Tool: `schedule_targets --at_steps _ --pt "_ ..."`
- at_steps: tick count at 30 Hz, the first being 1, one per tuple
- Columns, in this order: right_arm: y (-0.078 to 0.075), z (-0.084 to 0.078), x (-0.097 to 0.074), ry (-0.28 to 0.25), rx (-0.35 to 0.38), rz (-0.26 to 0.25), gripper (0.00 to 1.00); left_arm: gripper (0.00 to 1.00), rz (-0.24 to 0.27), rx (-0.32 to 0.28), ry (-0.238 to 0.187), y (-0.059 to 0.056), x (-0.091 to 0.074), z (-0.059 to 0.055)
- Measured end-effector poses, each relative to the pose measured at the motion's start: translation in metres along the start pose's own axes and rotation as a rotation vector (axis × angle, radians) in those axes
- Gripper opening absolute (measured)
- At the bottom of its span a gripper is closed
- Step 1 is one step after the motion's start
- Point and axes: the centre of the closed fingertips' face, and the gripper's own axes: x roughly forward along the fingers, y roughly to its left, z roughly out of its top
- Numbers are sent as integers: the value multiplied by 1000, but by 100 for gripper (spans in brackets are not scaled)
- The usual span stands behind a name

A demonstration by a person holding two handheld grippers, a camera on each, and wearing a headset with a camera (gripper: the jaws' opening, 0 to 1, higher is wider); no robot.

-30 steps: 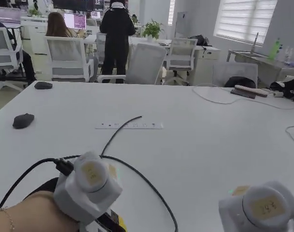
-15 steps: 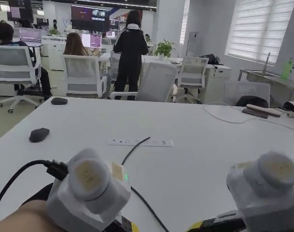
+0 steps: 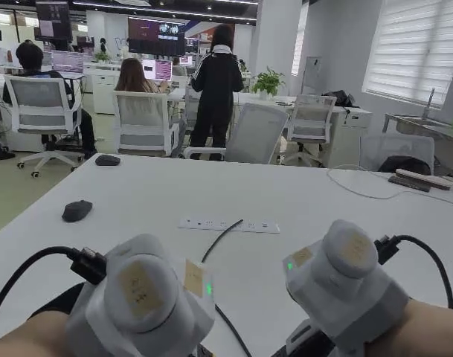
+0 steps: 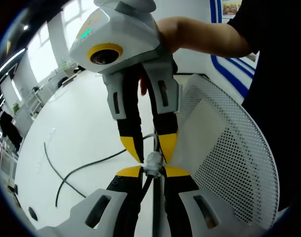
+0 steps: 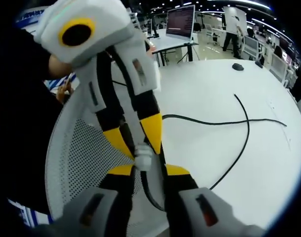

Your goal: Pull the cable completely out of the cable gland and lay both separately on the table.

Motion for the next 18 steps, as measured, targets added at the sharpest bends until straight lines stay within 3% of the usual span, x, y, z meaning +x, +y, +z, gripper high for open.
schedule_targets --at_steps 3,6,9,12,13,16,18 --pt "5 0 4 20 -22 33 20 17 -1 11 7 -1 3 1" --pt "7 -3 6 43 -41 33 13 17 5 42 35 -1 7 -1" --pt "5 -5 8 54 -53 -4 12 17 0 38 45 -1 8 -3" --pt "2 -7 7 90 -117 -75 12 16 -27 -55 39 0 10 -4" --pt "-2 -8 7 115 -195 -111 11 16 -36 -94 35 1 11 -5" --pt "-6 -9 8 143 -259 -182 11 16 -51 -129 29 5 14 -7" --pt "-7 -10 9 141 -273 -210 11 16 -78 -197 3 5 16 -7"
